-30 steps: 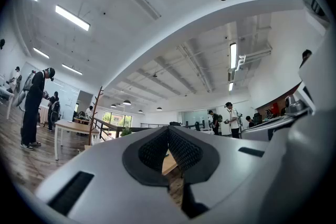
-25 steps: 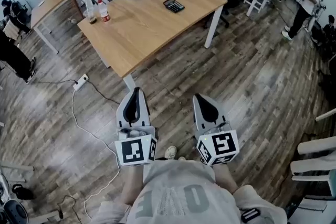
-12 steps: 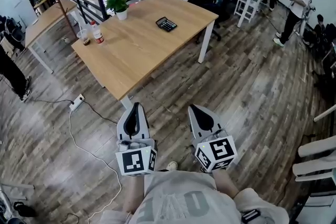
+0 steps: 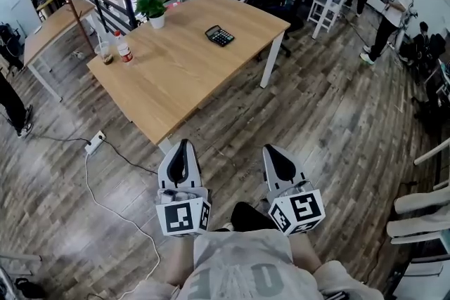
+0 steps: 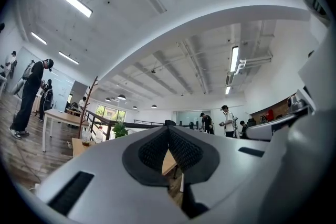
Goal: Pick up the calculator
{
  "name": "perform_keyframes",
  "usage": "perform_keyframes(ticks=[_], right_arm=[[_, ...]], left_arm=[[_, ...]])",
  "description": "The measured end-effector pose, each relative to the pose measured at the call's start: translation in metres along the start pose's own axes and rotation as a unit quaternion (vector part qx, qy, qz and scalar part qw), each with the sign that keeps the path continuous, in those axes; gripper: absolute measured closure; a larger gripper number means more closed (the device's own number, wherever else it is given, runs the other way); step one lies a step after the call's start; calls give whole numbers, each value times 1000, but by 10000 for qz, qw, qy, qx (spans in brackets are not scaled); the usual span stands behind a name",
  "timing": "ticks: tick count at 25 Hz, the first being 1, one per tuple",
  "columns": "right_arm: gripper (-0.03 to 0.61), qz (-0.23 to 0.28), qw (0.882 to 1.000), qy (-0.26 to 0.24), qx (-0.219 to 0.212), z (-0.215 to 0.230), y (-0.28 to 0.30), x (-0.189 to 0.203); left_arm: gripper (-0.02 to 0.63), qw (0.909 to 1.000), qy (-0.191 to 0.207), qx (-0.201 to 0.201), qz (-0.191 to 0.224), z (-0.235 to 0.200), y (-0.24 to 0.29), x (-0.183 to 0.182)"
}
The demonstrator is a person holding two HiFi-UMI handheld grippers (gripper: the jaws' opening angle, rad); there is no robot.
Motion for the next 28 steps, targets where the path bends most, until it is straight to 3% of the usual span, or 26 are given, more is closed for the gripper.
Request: perform_keyframes(ticks=[12, 20, 28], right_arm=[[561, -87, 9998, -40, -184, 44, 89, 6], [561, -53, 9989, 20, -467, 112, 206, 3], [561, -117, 9967, 45, -808, 170, 324, -19]], left_arm=[[604, 9999, -76, -78, -10, -15, 83, 27], [604, 9990, 183, -396, 116, -29, 194, 43], [604, 9959, 473, -673, 381, -46, 315, 32]])
Point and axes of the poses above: the fingertips, and each gripper's own axes: y forward along the fingers, z to its right, x out of its underside, the point moved 5 cm from there along -y, backward along the fingers, and after that the axes turned 2 degrees about y, right-handed, at the moved point
